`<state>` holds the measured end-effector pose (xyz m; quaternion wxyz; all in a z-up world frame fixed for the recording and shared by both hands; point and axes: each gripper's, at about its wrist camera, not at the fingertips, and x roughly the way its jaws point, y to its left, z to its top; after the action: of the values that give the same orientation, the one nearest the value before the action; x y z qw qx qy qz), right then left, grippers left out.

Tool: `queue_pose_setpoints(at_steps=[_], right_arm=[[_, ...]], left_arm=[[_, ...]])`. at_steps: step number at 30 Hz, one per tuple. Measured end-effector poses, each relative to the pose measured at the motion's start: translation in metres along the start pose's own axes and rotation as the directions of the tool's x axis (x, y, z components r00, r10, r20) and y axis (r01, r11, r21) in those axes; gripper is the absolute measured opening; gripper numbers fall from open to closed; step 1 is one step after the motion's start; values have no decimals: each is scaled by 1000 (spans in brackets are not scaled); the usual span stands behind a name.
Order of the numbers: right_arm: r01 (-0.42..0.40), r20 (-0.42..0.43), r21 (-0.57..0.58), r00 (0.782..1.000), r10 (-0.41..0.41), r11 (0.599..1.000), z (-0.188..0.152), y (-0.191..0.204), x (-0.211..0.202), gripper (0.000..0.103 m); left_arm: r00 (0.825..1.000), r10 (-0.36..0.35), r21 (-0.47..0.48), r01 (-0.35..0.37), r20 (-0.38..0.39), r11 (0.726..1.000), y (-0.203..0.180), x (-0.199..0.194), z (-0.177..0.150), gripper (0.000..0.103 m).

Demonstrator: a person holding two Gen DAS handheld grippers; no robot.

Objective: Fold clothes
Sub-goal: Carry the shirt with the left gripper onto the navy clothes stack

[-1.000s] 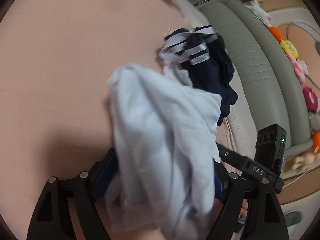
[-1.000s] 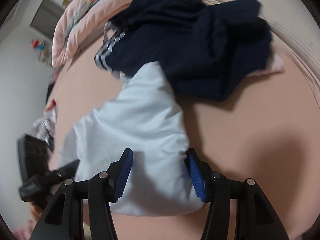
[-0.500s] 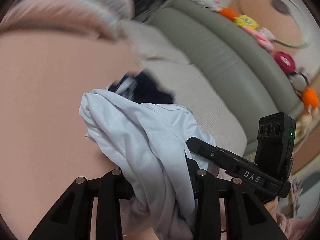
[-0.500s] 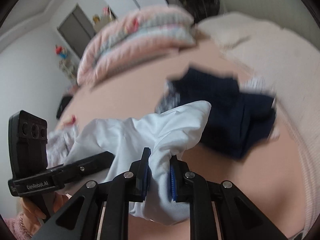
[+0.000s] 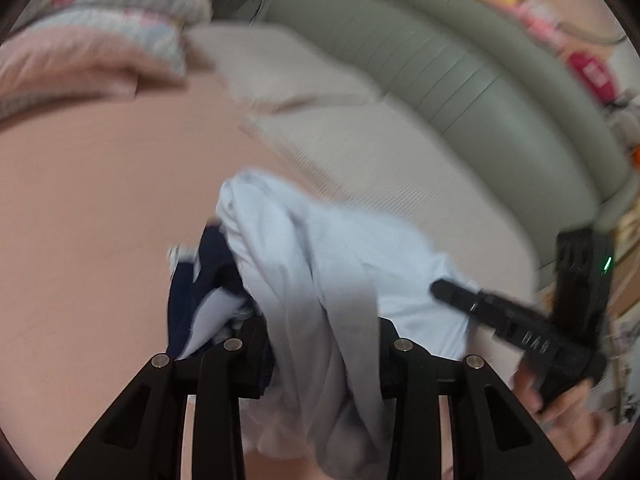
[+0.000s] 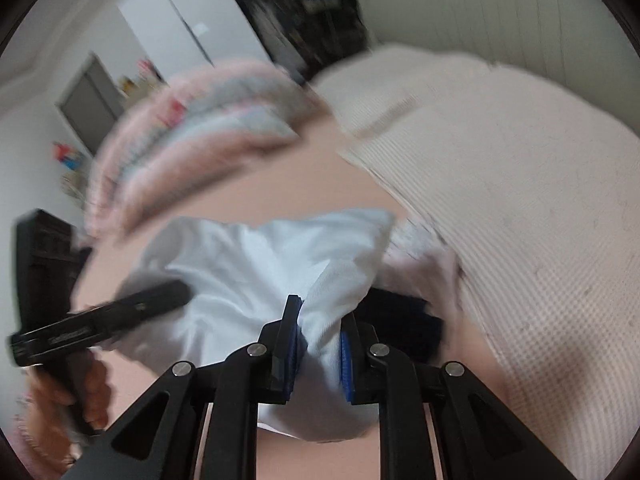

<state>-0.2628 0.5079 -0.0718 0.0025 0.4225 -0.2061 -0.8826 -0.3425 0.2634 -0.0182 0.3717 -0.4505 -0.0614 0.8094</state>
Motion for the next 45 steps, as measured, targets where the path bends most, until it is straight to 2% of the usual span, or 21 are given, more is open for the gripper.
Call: queue_pose_setpoints(at_steps=[2, 3, 5, 7, 9, 10, 11, 12, 13, 15, 17, 18, 22, 27, 32, 36, 42, 43, 45], right_arm=[[36, -71, 27, 997, -34, 999, -3, -11, 27, 16], [38, -78, 30, 996, -36, 999, -5, -13, 30, 17], [29, -60, 25, 998, -27, 999, -5, -12, 22, 18], [22, -30, 20, 999, -21, 1000, -4, -12, 6, 19], [41, 22, -13, 999, -40, 999, 0, -11, -16, 19], [63, 54, -44, 997, -60, 997, 2, -6, -25, 19], [85, 85, -77, 993, -78, 993, 3, 1, -33, 19], [105, 111, -111, 990, -93, 988, 4, 7, -38, 19], [118, 121, -147, 988, -100, 982, 5, 15, -37, 19], [132, 125, -205, 986, -108, 970, 8, 27, -30, 19], [125, 78, -235, 991, -109, 964, 9, 36, -12, 19], [126, 58, -239, 992, -116, 963, 12, 38, -2, 19], [141, 1, -253, 989, -145, 957, 6, 36, 20, 19], [161, -23, -263, 985, -173, 951, -1, 28, 43, 19], [173, -17, -246, 983, -183, 954, 6, 22, 58, 19], [186, -21, -226, 980, -195, 956, 20, 19, 71, 20], [146, -24, -163, 988, -152, 976, 12, 11, 69, 20], [143, -19, -164, 989, -148, 976, 7, 11, 67, 20], [153, -15, -171, 987, -157, 973, 5, 13, 65, 21]], left_arm=[[999, 31, -2, -31, -10, 1000, 5, 4, -2, 37], [999, 46, -2, -46, -15, 999, 8, 6, -3, 40], [997, 77, -3, -77, -25, 997, 13, 10, -6, 41], [994, 107, -4, -108, -36, 994, 18, 14, -8, 48], [978, 205, 27, -206, 33, 978, 10, -10, -10, 49], [962, 258, 34, -262, 86, 965, 4, -24, -11, 49], [956, 255, 48, -264, 142, 963, -2, -37, -15, 48], [962, 214, 74, -229, 172, 971, -11, -45, -17, 48], [973, 154, 106, -174, 171, 979, -21, -46, -19, 42], [988, 103, 146, -120, 118, 982, -31, -33, -22, 29], [987, 157, 182, -161, 39, 970, -29, -4, -24, 18], [985, 174, 170, -172, 1, 970, -21, 10, -24, 14], [973, 212, 97, -203, -92, 974, 12, 45, -25, 15], [973, 202, 80, -194, -111, 978, 14, 64, -13, 15], [978, 176, 33, -174, -110, 984, 23, 81, 4, 18], [977, 182, 23, -181, -107, 983, 32, 93, 13, 19], [982, 165, 4, -165, -88, 986, 35, 87, 1, 21], [984, 152, -8, -153, -88, 988, 35, 80, 3, 26], [990, 142, 11, -142, 2, 990, 26, 62, 12, 36]])
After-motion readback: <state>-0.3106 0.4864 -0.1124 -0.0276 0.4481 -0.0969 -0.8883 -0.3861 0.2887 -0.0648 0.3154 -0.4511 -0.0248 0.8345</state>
